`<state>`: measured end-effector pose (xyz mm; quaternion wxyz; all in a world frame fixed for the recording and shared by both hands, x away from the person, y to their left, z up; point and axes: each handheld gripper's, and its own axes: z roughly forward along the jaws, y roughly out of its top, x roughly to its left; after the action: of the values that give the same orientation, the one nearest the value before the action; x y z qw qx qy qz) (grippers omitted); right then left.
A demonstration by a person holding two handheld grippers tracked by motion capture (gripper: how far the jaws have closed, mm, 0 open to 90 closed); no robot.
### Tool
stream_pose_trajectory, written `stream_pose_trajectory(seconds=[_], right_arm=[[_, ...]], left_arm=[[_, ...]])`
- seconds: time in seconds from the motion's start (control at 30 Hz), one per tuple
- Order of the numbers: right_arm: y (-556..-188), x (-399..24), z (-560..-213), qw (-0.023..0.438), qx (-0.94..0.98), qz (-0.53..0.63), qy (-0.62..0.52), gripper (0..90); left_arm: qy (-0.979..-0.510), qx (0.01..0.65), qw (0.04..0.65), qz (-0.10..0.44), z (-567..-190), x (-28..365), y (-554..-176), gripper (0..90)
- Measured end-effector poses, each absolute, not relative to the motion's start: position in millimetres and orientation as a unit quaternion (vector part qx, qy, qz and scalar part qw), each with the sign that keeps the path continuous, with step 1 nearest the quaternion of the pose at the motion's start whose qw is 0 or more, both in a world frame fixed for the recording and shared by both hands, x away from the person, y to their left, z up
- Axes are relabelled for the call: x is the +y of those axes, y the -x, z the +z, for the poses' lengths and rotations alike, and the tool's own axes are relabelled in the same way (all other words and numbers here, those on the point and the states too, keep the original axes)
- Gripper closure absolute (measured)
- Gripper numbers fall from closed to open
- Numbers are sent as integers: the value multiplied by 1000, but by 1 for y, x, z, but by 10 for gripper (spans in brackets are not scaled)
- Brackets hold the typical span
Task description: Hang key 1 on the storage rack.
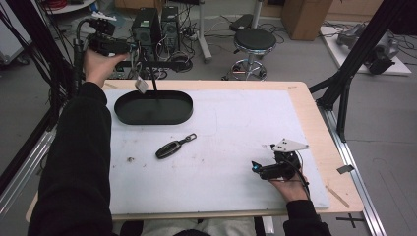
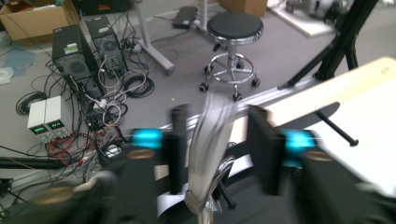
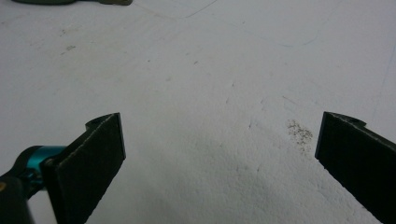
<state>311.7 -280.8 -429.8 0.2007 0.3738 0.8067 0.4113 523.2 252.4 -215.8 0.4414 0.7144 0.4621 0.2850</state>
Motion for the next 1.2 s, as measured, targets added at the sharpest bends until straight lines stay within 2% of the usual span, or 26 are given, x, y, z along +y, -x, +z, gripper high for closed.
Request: stream_pose_trajectory(seconds=[0.07, 0.1, 0.13, 0.17, 0.27, 0.43, 0.8, 0.97, 1.2], right_arm=[[-312, -280, -430, 200, 807, 411, -373, 8], [-312, -281, -430, 200, 807, 412, -374, 8], [-312, -281, -430, 200, 807, 412, -374, 8], [-312, -281, -430, 199, 806, 413, -374, 8], [-312, -281, -429, 198, 804, 418, -375, 8], [-312, -280, -429, 197, 806, 415, -373, 8], [-313, -278, -428, 198, 806, 416, -371, 8], [-312, -277, -427, 199, 806, 416, -371, 8], [-312, -278, -427, 200, 805, 416, -372, 8]], left_arm=[[-714, 455, 462, 265, -218, 256, -521, 423], [-715, 451, 473, 247, -220, 258, -519, 316], [-719, 441, 483, 234, -223, 260, -516, 316], [-721, 431, 491, 230, -227, 261, -513, 267], [-736, 417, 483, 229, -238, 263, -506, 17], [-748, 403, 495, 185, -251, 267, -495, 17], [-754, 391, 497, 179, -262, 271, -467, 17], [-764, 387, 493, 154, -267, 276, -458, 37], [-760, 380, 501, 165, -273, 278, -443, 37]])
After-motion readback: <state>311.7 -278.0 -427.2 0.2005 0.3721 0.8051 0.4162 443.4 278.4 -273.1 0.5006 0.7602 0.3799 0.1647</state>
